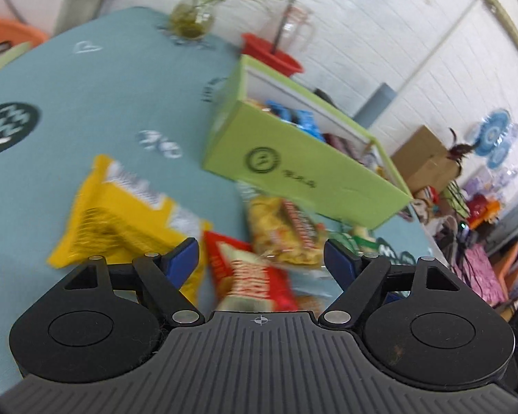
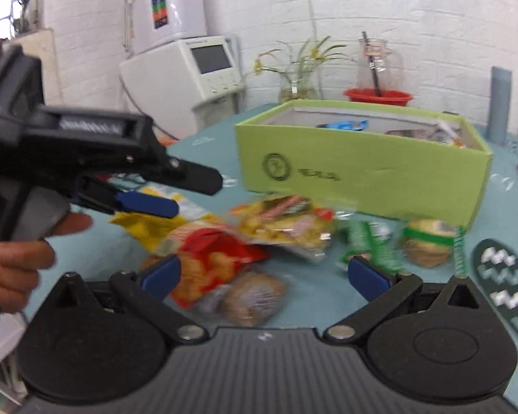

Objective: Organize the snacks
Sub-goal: 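Move the left gripper back over the snack pile toward the sesame cake packet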

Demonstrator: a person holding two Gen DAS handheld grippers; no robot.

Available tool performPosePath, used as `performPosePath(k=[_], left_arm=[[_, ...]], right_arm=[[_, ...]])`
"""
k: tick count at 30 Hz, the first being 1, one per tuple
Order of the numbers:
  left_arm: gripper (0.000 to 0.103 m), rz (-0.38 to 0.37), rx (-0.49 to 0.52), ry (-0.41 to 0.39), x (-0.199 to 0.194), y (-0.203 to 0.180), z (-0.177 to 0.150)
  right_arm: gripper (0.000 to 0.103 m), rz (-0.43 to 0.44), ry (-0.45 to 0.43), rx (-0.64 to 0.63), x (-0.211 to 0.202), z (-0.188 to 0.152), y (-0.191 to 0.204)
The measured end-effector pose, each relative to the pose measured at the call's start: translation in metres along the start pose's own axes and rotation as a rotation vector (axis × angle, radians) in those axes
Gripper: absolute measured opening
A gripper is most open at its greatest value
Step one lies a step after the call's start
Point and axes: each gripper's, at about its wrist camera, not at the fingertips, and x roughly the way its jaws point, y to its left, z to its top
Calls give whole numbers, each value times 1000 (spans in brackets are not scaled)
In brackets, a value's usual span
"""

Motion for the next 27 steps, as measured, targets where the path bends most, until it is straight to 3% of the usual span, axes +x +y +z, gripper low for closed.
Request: performPosePath(k=[2, 9, 12, 15, 17, 20, 23, 27], left_arm=[[53, -10, -38, 10, -3, 14, 1], [53, -61, -12, 16, -11, 22, -3], [54, -89, -12, 37, -3, 19, -5], [58, -93, -4, 44, 3, 17, -4], [60, -102, 1, 45, 5, 16, -4], [60, -108, -2, 44, 4, 14, -3], [60, -178, 24, 49, 1, 1, 0], [60, -272, 65, 116, 10, -24, -2]], right_arm=[[103, 36, 5, -34, 7, 3, 16], [102, 79, 51, -42, 33, -4, 37], [102, 52, 71, -90, 36, -3, 40], [102, -36, 111, -113, 36, -5, 30], [102, -66, 146, -81, 36, -10, 15], [103, -84, 133, -11, 24, -11, -1], [103, -88, 125, -21, 18, -11, 1], [103, -118, 126, -8, 9, -21, 1]])
